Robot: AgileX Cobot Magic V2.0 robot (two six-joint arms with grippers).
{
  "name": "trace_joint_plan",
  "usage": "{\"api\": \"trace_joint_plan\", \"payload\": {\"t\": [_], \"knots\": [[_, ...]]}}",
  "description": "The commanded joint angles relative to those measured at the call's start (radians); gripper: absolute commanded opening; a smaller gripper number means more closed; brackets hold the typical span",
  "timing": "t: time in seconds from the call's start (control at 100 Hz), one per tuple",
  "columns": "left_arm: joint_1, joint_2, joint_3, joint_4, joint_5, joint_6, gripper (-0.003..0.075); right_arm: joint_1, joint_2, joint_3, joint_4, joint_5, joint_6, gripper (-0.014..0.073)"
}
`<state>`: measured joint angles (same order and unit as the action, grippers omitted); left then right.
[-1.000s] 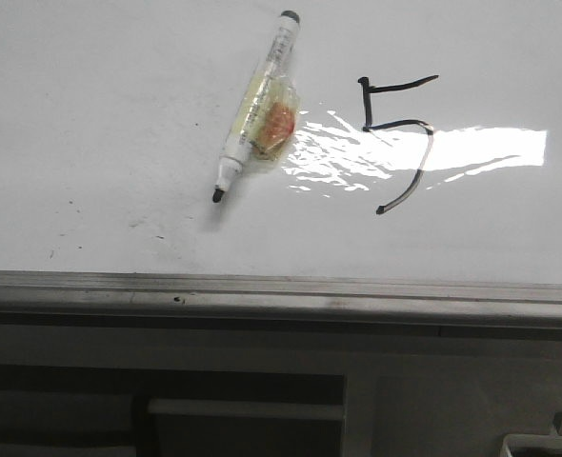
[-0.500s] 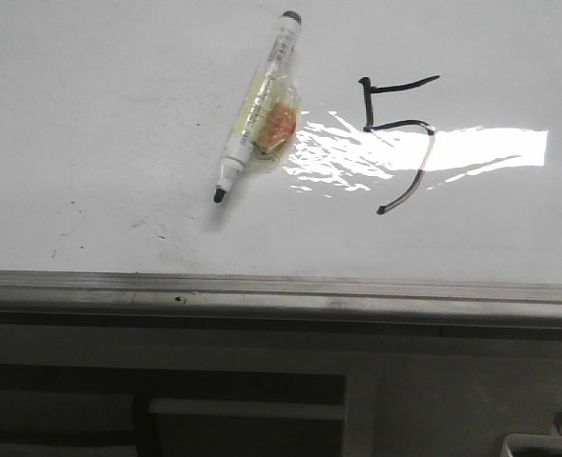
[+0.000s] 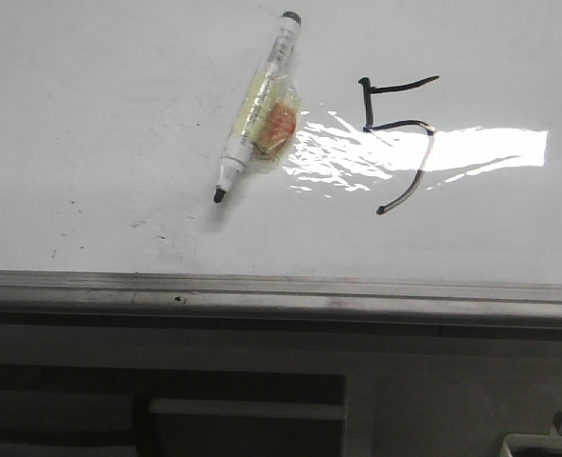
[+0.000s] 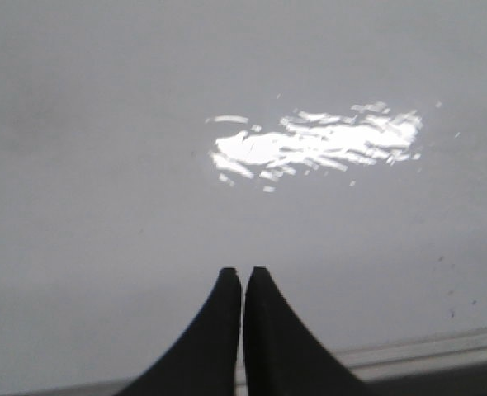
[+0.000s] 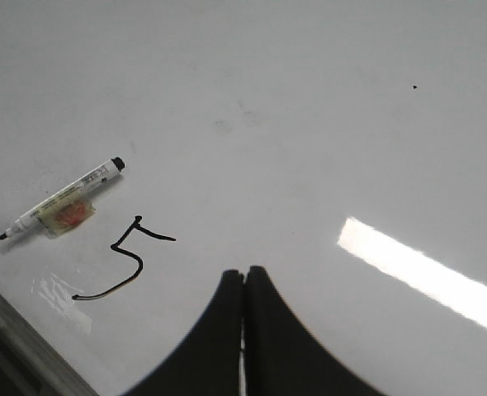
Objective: Write number 5 on whiteboard
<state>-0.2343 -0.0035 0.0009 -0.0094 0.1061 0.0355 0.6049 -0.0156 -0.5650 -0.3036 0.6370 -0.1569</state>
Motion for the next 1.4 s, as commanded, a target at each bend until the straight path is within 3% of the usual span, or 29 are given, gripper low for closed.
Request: {"api": "trace_joint_plan", "payload": {"t": [0.0,0.15,1.06,1.29,1.39], "knots": [[0.039,-0.027,0.024,-0.038,0.033,0.013,-0.0020,-0.008,-0.002,-0.017,-0.021,-0.078,0.002,-0.0063],[0.085,-0.027,0.024,-0.160,0.188,0.010,-0.0020,-0.008,-0.002,-0.017,-0.021,-0.078,0.002,-0.0063],[0.087,-0.027,0.024,-0.196,0.189,0.010,-0.0020,-0.008,-0.002,-0.004,-0.021,-0.088,0.002,-0.0063],[0.087,-0.027,0.024,-0.196,0.189,0.010,-0.0020,-0.008,-0.002,0.036,-0.028,0.036,0.002,-0.0063],[0.087,-0.027,0.024,-0.196,0.189,0.010,-0.0020,-0.010,-0.002,0.074,-0.032,0.077,0.105,-0.0063]]}}
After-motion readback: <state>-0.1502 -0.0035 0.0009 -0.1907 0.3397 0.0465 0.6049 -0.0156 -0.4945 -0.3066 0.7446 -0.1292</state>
